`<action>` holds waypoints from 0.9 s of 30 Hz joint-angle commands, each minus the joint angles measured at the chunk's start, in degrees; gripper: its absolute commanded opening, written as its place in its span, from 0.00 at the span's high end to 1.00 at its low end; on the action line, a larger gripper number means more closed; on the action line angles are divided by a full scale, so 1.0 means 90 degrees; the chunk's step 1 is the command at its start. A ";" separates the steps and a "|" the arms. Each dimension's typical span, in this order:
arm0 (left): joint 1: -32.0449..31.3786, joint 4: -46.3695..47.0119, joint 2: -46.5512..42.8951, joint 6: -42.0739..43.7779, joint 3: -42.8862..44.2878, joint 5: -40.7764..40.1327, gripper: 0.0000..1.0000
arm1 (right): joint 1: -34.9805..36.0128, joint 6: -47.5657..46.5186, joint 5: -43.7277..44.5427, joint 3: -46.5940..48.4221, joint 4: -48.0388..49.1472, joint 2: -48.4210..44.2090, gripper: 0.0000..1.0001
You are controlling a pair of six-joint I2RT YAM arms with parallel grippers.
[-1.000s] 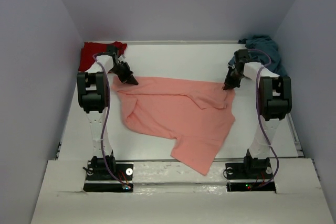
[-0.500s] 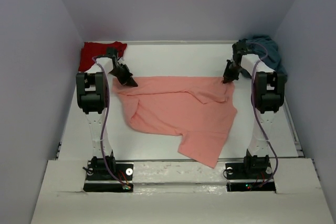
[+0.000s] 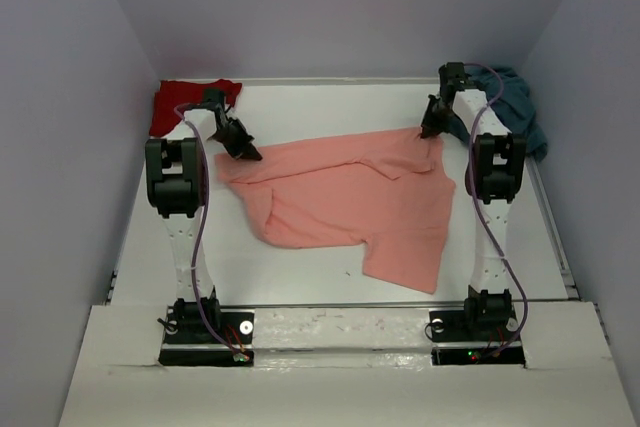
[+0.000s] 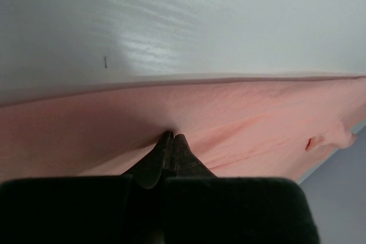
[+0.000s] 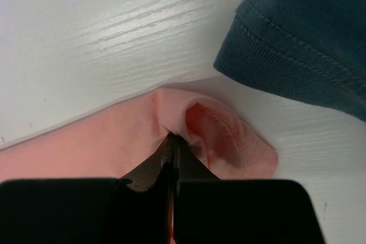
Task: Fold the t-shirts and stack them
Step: Fold the tshirt
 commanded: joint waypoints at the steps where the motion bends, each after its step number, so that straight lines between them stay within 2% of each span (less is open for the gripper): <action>1: -0.0008 0.0187 0.0035 -0.0117 0.0504 -0.0092 1.00 | -0.0032 -0.0097 0.0331 -0.0096 -0.0115 -0.0019 1.00; 11: -0.0124 0.0675 -0.0852 -0.0205 0.0856 0.0024 1.00 | -0.0032 -0.0028 -0.0215 -0.1141 0.0628 -0.1913 1.00; 16: -0.0593 -0.0056 -0.1292 -0.0030 0.1091 -0.0345 1.00 | -0.0032 -0.0009 -0.0391 -0.1473 0.0638 -0.2773 1.00; 19: -0.0799 -0.0370 -0.1615 0.0078 0.0721 -0.0638 1.00 | -0.0032 -0.0019 -0.0498 -0.1912 0.0619 -0.3221 1.00; 21: -0.0994 -0.0341 -0.2083 0.0059 0.0058 -0.0620 1.00 | -0.0032 -0.0009 -0.0732 -0.2390 0.0599 -0.3476 0.99; 23: -0.1208 -0.0263 -0.2531 0.0010 -0.0672 -0.0561 1.00 | -0.0032 0.0040 -0.0946 -0.2790 0.0590 -0.3894 0.88; 24: -0.1277 -0.0263 -0.2659 0.0010 -0.0870 -0.0580 1.00 | -0.0032 0.0040 -0.1025 -0.3015 0.0580 -0.4032 0.76; 25: -0.1346 -0.0330 -0.2873 0.0019 -0.1056 -0.0648 1.00 | 0.0026 0.0059 -0.1152 -0.3423 0.0590 -0.4159 0.44; 26: -0.1414 -0.0370 -0.2972 0.0039 -0.1386 -0.0717 1.00 | 0.0026 0.0089 -0.1221 -0.3640 0.0590 -0.4422 0.34; 27: -0.1521 -0.0476 -0.3070 0.0068 -0.1515 -0.0824 1.00 | 0.0026 0.0079 -0.1289 -0.3826 0.0590 -0.4521 0.30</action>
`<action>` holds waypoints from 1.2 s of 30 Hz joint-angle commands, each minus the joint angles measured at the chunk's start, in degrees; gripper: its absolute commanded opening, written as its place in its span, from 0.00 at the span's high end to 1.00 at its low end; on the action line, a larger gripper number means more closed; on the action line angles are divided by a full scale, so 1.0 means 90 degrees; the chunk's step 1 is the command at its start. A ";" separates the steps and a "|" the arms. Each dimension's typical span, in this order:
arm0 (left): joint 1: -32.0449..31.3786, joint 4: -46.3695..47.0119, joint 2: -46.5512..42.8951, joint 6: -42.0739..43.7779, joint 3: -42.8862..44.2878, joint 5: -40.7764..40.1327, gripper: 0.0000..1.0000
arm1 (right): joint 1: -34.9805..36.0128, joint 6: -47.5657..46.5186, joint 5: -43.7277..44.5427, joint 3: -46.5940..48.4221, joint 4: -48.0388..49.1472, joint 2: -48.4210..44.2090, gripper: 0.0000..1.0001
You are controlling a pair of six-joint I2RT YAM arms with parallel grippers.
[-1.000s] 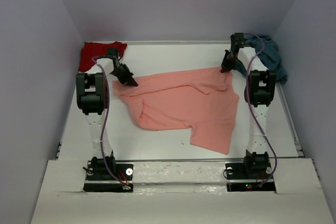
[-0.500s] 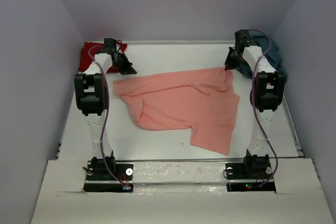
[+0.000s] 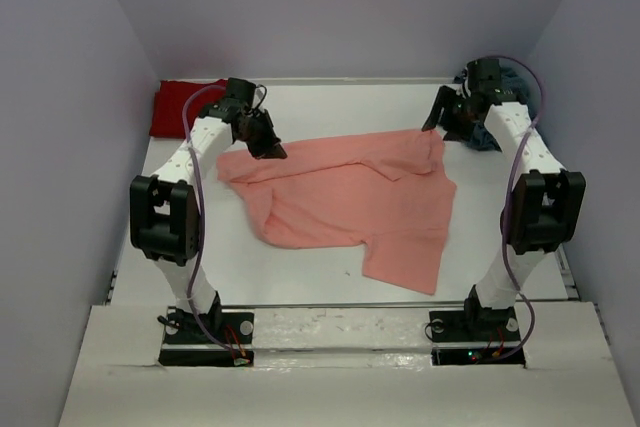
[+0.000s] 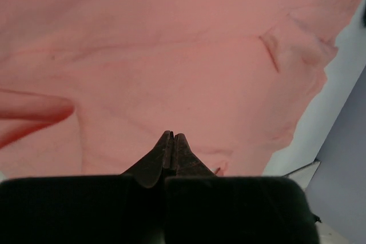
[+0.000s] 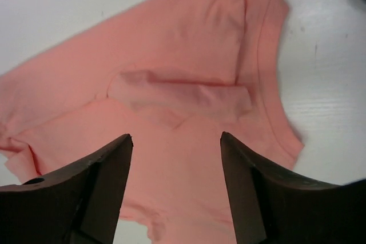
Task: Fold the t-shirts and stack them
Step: Fold the tshirt
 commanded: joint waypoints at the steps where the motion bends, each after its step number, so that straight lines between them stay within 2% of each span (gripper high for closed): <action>1: -0.0179 -0.0480 -0.0470 0.0158 -0.0681 -0.0440 0.98 | 0.0026 0.0023 -0.0500 -0.0902 -0.0017 -0.0522 0.27; 2: -0.0208 -0.0548 -0.0586 0.0207 -0.0779 -0.0568 0.88 | 0.0026 0.0023 -0.0578 -0.1060 -0.0018 -0.0629 0.27; 3: -0.0247 -0.0674 -0.0645 0.0275 -0.0944 -0.0704 0.72 | 0.0026 -0.0016 -0.0608 -0.1197 -0.0018 -0.0814 0.26; 5: -0.0326 -0.0714 -0.0850 0.0353 -0.1189 -0.1047 0.65 | 0.0026 -0.0026 -0.0589 -0.1607 -0.0037 -0.1058 0.26; 14: -0.0326 -0.1056 -0.1047 0.0500 -0.1424 -0.1877 0.61 | 0.0445 0.0101 -0.0872 -0.2857 0.0099 -0.1246 0.26; 21: -0.0316 -0.0989 -0.0803 0.0744 -0.1297 -0.2288 0.58 | 0.0865 0.0248 -0.0979 -0.3054 0.0295 -0.0933 0.26; 22: -0.0316 -0.0949 -0.0744 0.0793 -0.1307 -0.2317 0.56 | 0.0866 0.0248 -0.0989 -0.3035 0.0305 -0.0914 0.26; 28: -0.0326 -0.0637 -0.0714 0.1134 -0.1385 -0.2678 0.34 | 0.0866 0.0189 -0.0989 -0.2976 0.0305 -0.0835 0.25; 36: -0.0258 -0.0266 -0.0119 0.1437 -0.1404 -0.2571 0.33 | 0.0866 0.0121 -0.1058 -0.3132 0.0314 -0.0728 0.25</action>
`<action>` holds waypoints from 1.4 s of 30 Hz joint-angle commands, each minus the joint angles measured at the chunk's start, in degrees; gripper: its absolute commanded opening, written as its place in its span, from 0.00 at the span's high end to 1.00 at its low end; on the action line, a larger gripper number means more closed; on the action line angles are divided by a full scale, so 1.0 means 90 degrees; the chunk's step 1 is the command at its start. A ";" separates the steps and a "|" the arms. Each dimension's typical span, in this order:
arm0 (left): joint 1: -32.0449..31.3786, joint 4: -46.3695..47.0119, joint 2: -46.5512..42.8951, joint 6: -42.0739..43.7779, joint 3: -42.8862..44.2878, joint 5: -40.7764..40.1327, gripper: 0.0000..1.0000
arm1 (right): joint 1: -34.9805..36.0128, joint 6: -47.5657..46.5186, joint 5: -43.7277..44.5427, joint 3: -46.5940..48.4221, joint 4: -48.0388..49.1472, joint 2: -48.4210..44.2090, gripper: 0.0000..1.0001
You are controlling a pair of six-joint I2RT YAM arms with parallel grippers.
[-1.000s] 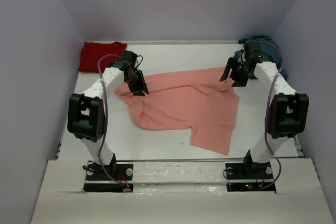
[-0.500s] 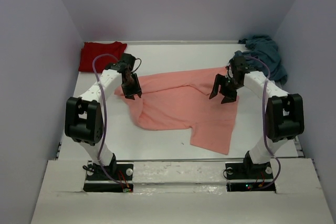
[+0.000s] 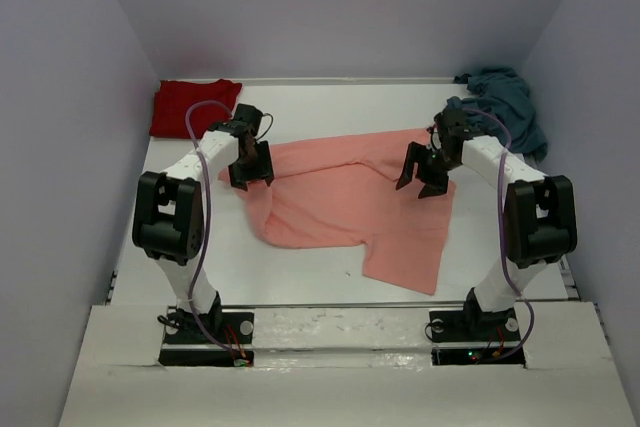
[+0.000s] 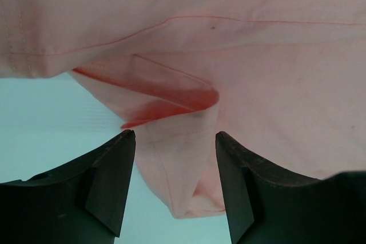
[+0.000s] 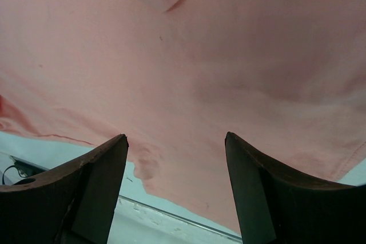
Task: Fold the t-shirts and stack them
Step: Fold the tshirt
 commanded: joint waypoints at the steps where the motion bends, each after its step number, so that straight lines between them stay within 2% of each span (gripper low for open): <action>1: 0.0046 0.0259 0.0284 0.0298 0.0057 -0.0002 0.33 | -0.0001 -0.0064 -0.0118 -0.0094 0.0152 0.0105 0.25; 3: 0.0056 0.0298 0.0479 0.0348 0.0096 0.0233 0.33 | 0.0058 -0.0093 -0.0069 -0.0152 0.0181 0.0222 0.27; 4: 0.0046 0.0298 0.0538 0.0377 0.0106 0.0272 0.34 | 0.0058 -0.0112 -0.0050 -0.0162 0.0200 0.0280 0.34; 5: 0.0056 0.0279 0.0664 0.0387 0.0135 0.0320 0.34 | 0.0058 -0.0103 0.0009 -0.0162 0.0220 0.0329 0.75; 6: 0.0056 0.0240 0.0714 0.0396 0.0184 0.0321 0.35 | 0.0058 -0.0084 0.0029 -0.0153 0.0220 0.0484 0.92; 7: 0.0056 0.0221 0.0753 0.0406 0.0213 0.0340 0.35 | 0.0058 -0.0074 0.0029 -0.0114 0.0220 0.0554 1.00; 15: 0.0114 0.0006 0.0783 0.0474 0.0496 0.0253 0.37 | 0.0243 -0.0015 0.0048 -0.0006 0.0298 0.0935 1.00; 19: 0.0124 -0.0160 0.0744 0.0475 0.0614 0.0272 0.50 | 0.0360 -0.0025 0.0107 0.0033 0.0308 0.1256 1.00; 20: 0.0124 -0.0199 0.0724 0.0475 0.0633 0.0282 0.55 | 0.0360 -0.0034 0.0107 0.0052 0.0308 0.1306 1.00; 21: 0.0134 -0.0267 0.0714 0.0455 0.0672 0.0282 0.64 | 0.0360 -0.0034 0.0136 0.0081 0.0308 0.1355 1.00; 22: 0.0144 -0.0278 0.0666 0.0445 0.0682 0.0292 0.65 | 0.0418 -0.0034 0.0146 0.0101 0.0308 0.1433 1.00; 27: 0.0154 -0.0463 0.0636 0.0426 0.0692 0.0272 0.65 | 0.0419 -0.0034 0.0156 0.0208 0.0279 0.1541 1.00; 30: 0.0154 -0.0463 0.0627 0.0426 0.0653 0.0262 0.57 | 0.0419 -0.0034 0.0146 0.0277 0.0269 0.1589 1.00; 33: 0.0163 -0.0473 0.0617 0.0465 0.0614 0.0262 0.44 | 0.0419 -0.0034 0.0126 0.0326 0.0240 0.1619 1.00; 36: 0.0183 -0.0473 0.0617 0.0513 0.0595 0.0301 0.39 | 0.0419 -0.0054 0.0117 0.0345 0.0240 0.1629 1.00; 42: 0.0183 -0.0424 0.0705 0.0582 0.0439 0.0506 0.39 | 0.0477 -0.0044 0.0126 0.0365 0.0230 0.1658 1.00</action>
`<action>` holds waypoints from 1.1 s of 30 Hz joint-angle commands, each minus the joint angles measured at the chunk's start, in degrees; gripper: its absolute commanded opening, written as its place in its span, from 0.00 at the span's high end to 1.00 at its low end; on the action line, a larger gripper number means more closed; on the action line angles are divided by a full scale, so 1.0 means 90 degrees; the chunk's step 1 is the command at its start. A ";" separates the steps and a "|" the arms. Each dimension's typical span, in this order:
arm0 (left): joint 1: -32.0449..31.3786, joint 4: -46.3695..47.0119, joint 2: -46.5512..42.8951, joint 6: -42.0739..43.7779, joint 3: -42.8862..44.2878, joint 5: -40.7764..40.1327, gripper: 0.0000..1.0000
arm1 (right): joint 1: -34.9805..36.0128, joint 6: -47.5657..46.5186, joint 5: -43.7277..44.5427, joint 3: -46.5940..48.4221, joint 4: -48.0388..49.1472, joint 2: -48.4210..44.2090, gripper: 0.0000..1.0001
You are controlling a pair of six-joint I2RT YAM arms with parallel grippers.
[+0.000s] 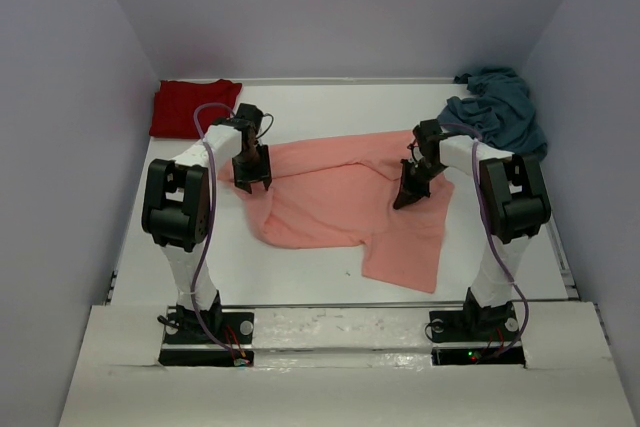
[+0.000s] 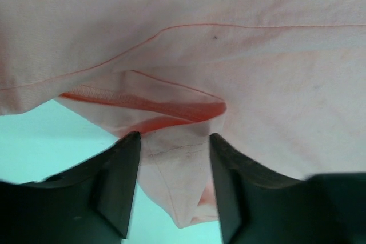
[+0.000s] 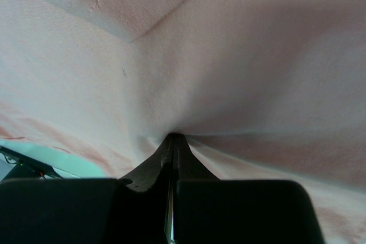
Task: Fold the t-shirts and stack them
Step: Fold the tshirt
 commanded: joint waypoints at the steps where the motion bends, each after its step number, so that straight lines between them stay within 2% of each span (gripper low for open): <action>1: 0.0047 -0.0113 -0.0175 0.0162 -0.0067 0.0200 0.46 | 0.0103 -0.0042 0.0180 0.0149 0.0150 0.0189 1.00; 2: 0.0047 -0.0104 -0.0165 0.0172 -0.0096 0.0307 0.51 | 0.0103 -0.0042 0.0180 0.0149 0.0140 0.0189 1.00; 3: 0.0047 -0.0094 -0.0155 0.0191 -0.0125 0.0366 0.62 | 0.0103 -0.0052 0.0190 0.0158 0.0130 0.0189 1.00; 7: 0.0047 -0.0094 -0.0135 0.0230 -0.0223 0.0493 0.81 | 0.0103 -0.0052 0.0190 0.0178 0.0130 0.0189 1.00; 10: 0.0057 -0.0113 -0.0038 0.0318 -0.0291 0.0688 0.83 | 0.0103 -0.0052 0.0180 0.0198 0.0120 0.0189 1.00; 11: 0.0057 -0.0133 -0.0028 0.0328 -0.0311 0.0718 0.87 | 0.0103 -0.0042 0.0180 0.0198 0.0120 0.0189 1.00; 12: 0.0057 -0.0123 -0.0028 0.0328 -0.0359 0.0747 1.00 | 0.0103 -0.0042 0.0199 0.0217 0.0111 0.0198 1.00; 13: 0.0057 -0.0113 -0.0047 0.0338 -0.0389 0.0777 1.00 | 0.0103 -0.0042 0.0190 0.0217 0.0111 0.0198 1.00; 23: 0.0115 -0.0182 -0.0496 0.0123 -0.0419 0.0103 1.00 | 0.0103 -0.0032 0.0229 0.0178 0.0111 0.0189 1.00; 26: 0.0242 -0.0006 -0.0720 0.0084 -0.0419 0.0210 0.72 | 0.0103 -0.0032 0.0238 0.0159 0.0101 0.0198 1.00; 27: 0.0291 0.0023 -0.0876 0.0064 -0.0409 0.0210 0.66 | 0.0103 -0.0032 0.0258 0.0159 0.0101 0.0198 1.00; 30: 0.0427 0.0014 -0.1053 0.0064 -0.0282 0.0142 0.63 | 0.0103 -0.0032 0.0345 0.0149 0.0062 0.0179 1.00; 33: 0.0515 -0.0103 -0.0976 0.0171 -0.0146 0.0064 0.57 | 0.0103 -0.0061 0.0482 0.0159 -0.0016 0.0218 1.00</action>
